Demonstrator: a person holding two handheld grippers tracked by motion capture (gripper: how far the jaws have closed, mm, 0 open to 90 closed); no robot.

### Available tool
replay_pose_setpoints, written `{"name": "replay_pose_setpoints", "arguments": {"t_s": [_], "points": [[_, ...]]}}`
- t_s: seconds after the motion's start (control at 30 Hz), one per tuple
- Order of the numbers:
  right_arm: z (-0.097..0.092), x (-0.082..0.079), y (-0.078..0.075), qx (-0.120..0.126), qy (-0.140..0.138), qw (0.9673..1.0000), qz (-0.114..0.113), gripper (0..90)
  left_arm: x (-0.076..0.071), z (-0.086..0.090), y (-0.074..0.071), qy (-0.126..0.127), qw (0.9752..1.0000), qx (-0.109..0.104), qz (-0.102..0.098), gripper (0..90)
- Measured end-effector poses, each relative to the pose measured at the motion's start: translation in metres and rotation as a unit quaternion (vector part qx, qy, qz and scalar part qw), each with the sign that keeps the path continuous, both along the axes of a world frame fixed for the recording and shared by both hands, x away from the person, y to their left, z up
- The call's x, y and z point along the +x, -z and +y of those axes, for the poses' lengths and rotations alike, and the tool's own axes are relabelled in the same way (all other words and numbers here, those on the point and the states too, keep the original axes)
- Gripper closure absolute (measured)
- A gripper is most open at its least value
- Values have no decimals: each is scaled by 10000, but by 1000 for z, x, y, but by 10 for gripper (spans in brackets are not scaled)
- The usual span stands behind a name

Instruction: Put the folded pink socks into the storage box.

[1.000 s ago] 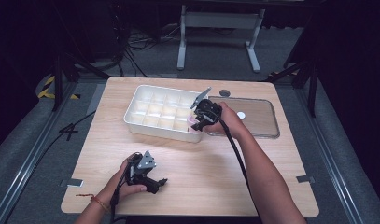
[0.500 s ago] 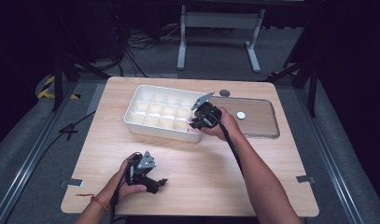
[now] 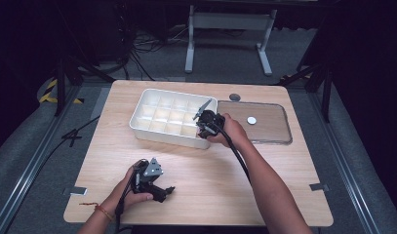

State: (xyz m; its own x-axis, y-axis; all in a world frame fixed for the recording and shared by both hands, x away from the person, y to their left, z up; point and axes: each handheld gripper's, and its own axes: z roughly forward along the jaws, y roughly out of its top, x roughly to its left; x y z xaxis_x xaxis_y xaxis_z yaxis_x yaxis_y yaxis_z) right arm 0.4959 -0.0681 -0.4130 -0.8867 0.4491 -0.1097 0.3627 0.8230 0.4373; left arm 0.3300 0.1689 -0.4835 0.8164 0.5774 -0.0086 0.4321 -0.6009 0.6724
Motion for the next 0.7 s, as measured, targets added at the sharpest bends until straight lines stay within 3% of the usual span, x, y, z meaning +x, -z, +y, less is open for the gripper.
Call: {"name": "replay_pose_setpoints", "arguments": {"t_s": [0.5,0.7], "points": [[6,2,5,-232,-25,9997,101,786,0,0,0,20,10000,9,12,56],[4,4,5,-123,22,9998,179,785,0,0,0,26,10000,22,-3,56]]}}
